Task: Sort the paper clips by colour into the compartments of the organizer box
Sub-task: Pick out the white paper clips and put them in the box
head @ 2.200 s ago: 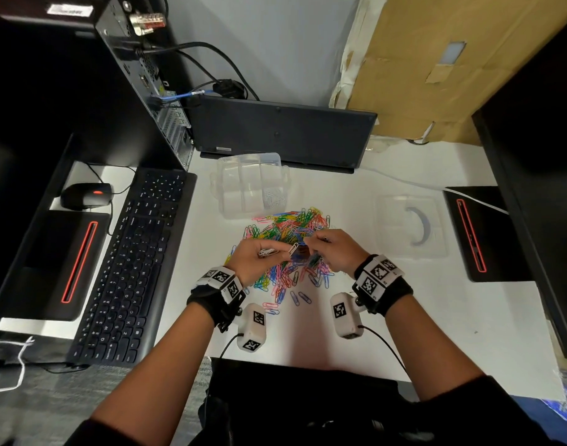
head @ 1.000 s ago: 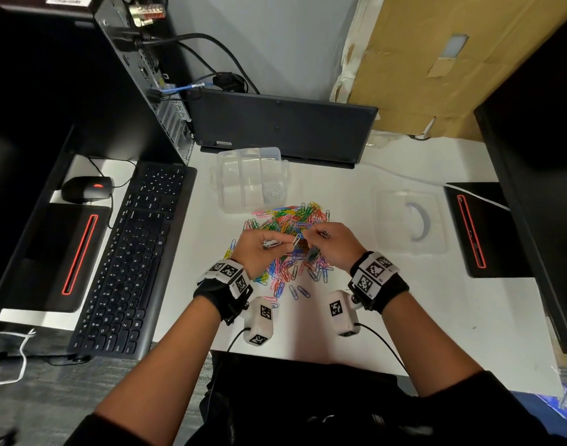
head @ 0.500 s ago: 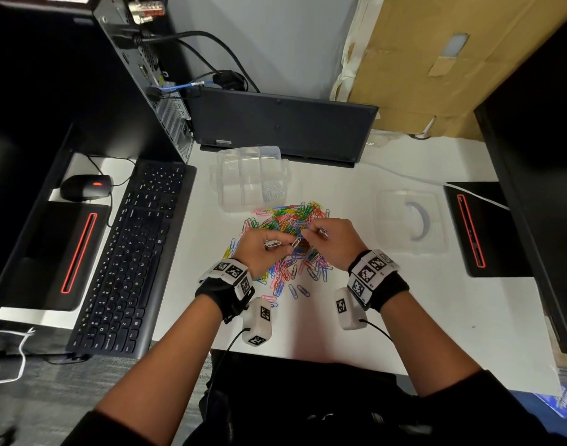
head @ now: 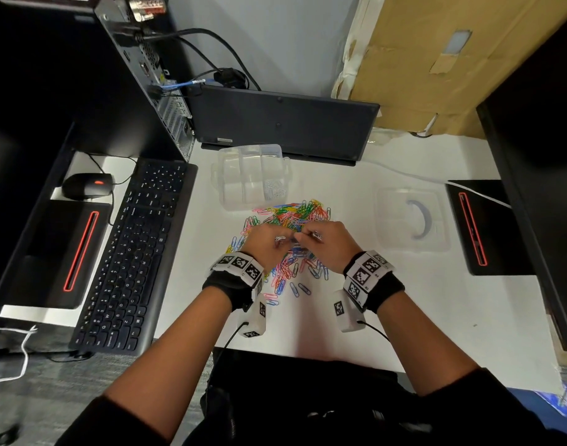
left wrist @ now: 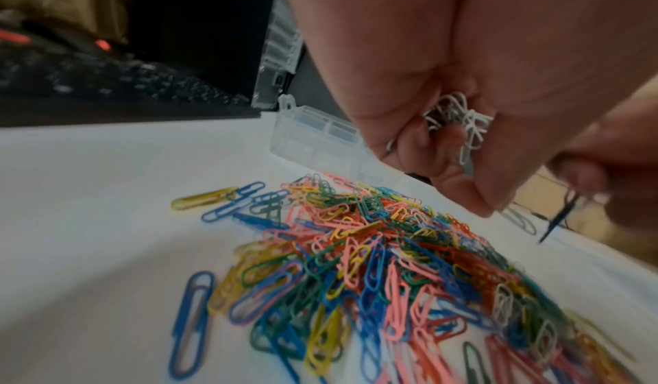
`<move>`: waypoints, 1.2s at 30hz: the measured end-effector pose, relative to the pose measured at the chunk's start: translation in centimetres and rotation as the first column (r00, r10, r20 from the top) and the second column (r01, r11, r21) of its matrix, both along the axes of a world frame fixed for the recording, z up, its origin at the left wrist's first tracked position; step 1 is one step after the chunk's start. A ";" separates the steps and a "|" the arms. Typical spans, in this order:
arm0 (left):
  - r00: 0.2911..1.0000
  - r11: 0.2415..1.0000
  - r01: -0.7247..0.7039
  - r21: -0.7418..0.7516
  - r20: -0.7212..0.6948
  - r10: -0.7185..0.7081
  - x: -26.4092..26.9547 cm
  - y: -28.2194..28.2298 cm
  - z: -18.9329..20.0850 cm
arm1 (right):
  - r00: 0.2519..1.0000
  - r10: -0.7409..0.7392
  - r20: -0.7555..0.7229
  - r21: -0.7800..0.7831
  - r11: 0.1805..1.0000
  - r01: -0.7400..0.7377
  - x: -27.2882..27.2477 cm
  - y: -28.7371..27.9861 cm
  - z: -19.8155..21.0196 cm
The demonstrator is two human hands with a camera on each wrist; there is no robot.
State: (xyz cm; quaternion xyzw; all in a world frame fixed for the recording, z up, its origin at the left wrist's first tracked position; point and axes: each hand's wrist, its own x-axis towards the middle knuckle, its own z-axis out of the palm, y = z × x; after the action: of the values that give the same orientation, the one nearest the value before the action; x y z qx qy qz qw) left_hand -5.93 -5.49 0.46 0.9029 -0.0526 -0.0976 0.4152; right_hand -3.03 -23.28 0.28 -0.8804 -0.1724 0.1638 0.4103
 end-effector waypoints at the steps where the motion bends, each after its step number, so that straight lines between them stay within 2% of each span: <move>1: 1.000 1.000 0.008 0.021 0.006 -0.008 0.0 -0.2 0.1 | 1.000 -0.007 -0.004 0.011 1.000 0.007 0.1 0.3 0.2; 6: 0.997 0.999 -0.042 -0.035 -0.064 0.039 -0.5 0.1 -1.0 | 0.992 -0.124 -0.012 0.024 0.992 0.124 1.3 -0.7 0.6; 10: 0.952 0.964 -0.214 -0.155 -0.252 0.171 -1.1 1.1 -1.6 | 0.987 -0.146 -0.060 -0.210 0.969 0.130 2.1 -2.3 -0.5; 12: 0.940 0.958 -0.250 -0.140 -0.272 0.206 -1.3 1.4 -1.6 | 0.986 -0.148 -0.080 -0.240 0.963 0.126 2.3 -2.2 -1.0; 14: 0.921 0.934 -0.311 -0.175 -0.300 0.250 -1.5 1.9 -1.9 | 0.980 -0.179 -0.082 -0.206 0.966 0.159 2.3 -1.9 -1.4; 15: 0.896 0.903 -0.368 -0.220 -0.343 0.282 -1.5 2.1 -1.9 | 0.978 -0.197 -0.070 -0.193 0.964 0.180 2.3 -1.7 -1.6; 17: 0.808 0.773 -0.533 -0.344 -0.477 0.345 -1.4 2.5 -2.0 | 0.976 -0.213 -0.043 -0.181 0.963 0.202 2.1 -1.3 -1.9; 19: 0.726 0.658 -0.648 -0.383 -0.571 0.383 -1.2 3.0 -1.6 | 0.982 -0.189 -0.022 -0.133 0.974 0.184 1.7 -0.9 -1.9; 20: 0.708 0.639 -0.670 -0.378 -0.585 0.396 -1.2 3.2 -1.4 | 0.989 -0.147 -0.024 -0.113 0.983 0.143 1.4 -0.6 -1.9; 22: 0.698 0.640 -0.679 -0.359 -0.585 0.412 -1.2 3.5 -1.2 | 0.998 -0.019 -0.068 -0.120 0.993 0.011 0.5 0.2 -1.7; 24: 0.722 0.676 -0.648 -0.352 -0.567 0.397 -1.4 3.7 -1.5 | 0.985 0.091 -0.147 -0.180 0.977 -0.117 -0.5 1.6 -1.8; 27: 0.768 0.707 -0.598 -0.379 -0.523 0.370 -1.7 3.6 -1.9 | 0.964 0.134 -0.231 -0.331 0.920 -0.208 -1.6 3.4 -2.0; 30: 0.778 0.688 -0.589 -0.425 -0.528 0.340 -2.3 3.4 -2.2 | 0.975 0.053 -0.217 -0.450 0.881 -0.148 -2.4 4.2 -2.0; 32: 0.766 0.703 -0.593 -0.393 -0.544 0.342 -2.6 3.5 -2.5 | 0.986 0.027 -0.164 -0.495 0.862 -0.106 -2.9 4.6 -1.9; 34: 0.770 0.740 -0.581 -0.339 -0.523 0.365 -2.7 3.7 -3.0 | 0.991 0.015 -0.136 -0.491 0.867 -0.081 -3.2 4.7 -1.8; 36: 0.805 0.811 -0.533 -0.242 -0.441 0.397 -2.8 3.9 -3.3 | 0.990 0.002 -0.140 -0.456 0.887 -0.067 -3.3 4.7 -1.7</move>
State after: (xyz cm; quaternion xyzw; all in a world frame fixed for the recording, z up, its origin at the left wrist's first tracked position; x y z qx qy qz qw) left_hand -8.74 -1.58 -2.80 0.7622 0.2364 -0.1481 0.5841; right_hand -6.32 -18.55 -1.42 -0.9361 -0.1161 0.2666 0.1981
